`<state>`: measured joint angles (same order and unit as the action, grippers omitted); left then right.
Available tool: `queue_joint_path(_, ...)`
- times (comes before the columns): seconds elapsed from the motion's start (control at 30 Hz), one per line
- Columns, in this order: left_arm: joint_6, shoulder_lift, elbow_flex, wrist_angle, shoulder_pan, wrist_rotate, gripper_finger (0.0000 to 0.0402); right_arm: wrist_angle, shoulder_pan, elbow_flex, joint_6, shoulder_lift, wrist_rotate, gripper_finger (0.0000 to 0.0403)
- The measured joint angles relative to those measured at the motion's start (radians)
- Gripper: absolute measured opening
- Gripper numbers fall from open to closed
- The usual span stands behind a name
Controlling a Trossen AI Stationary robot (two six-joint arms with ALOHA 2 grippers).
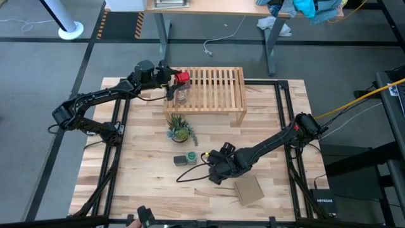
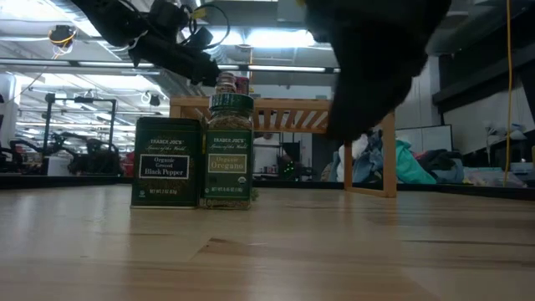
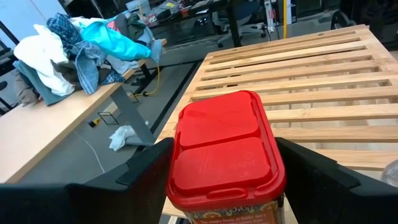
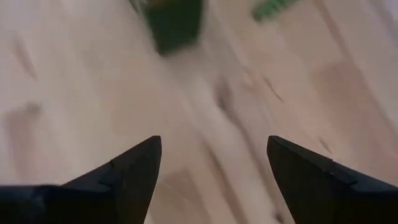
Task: Shelf spices
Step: Put the red seasoning can on the shelf
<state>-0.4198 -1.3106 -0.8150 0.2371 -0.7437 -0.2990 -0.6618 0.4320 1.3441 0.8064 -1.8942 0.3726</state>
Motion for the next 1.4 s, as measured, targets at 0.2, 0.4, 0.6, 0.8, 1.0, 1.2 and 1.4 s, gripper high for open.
queue_joint_path(0.2,0.000,0.000,0.000,0.000,0.000,0.000,0.0263,0.096,0.000,0.000,-0.001,0.000,0.033,0.0298)
queue_joint_path(0.4,0.000,0.000,0.000,0.000,0.000,0.000,0.0263,0.111,-0.003,0.000,-0.001,0.000,0.304,0.0298)
queue_joint_path(0.6,-0.002,0.000,0.000,0.000,0.000,0.000,0.0263,0.182,-0.003,0.000,-0.001,0.000,0.381,0.0298)
queue_joint_path(0.8,0.001,0.000,0.000,-0.001,0.000,0.000,0.0263,0.278,-0.002,0.000,-0.001,0.000,0.396,0.0299)
queue_joint_path(1.0,0.006,0.000,0.000,-0.005,0.000,-0.012,0.0263,0.319,-0.002,0.000,-0.001,0.000,0.398,0.0298)
queue_joint_path(1.2,-0.008,0.000,0.000,-0.026,0.000,-0.014,0.0263,0.319,-0.002,0.000,-0.001,0.000,0.398,0.0299)
queue_joint_path(1.4,-0.011,0.000,0.000,-0.025,0.000,-0.045,0.0263,0.318,-0.002,0.000,-0.001,0.000,0.398,0.0299)
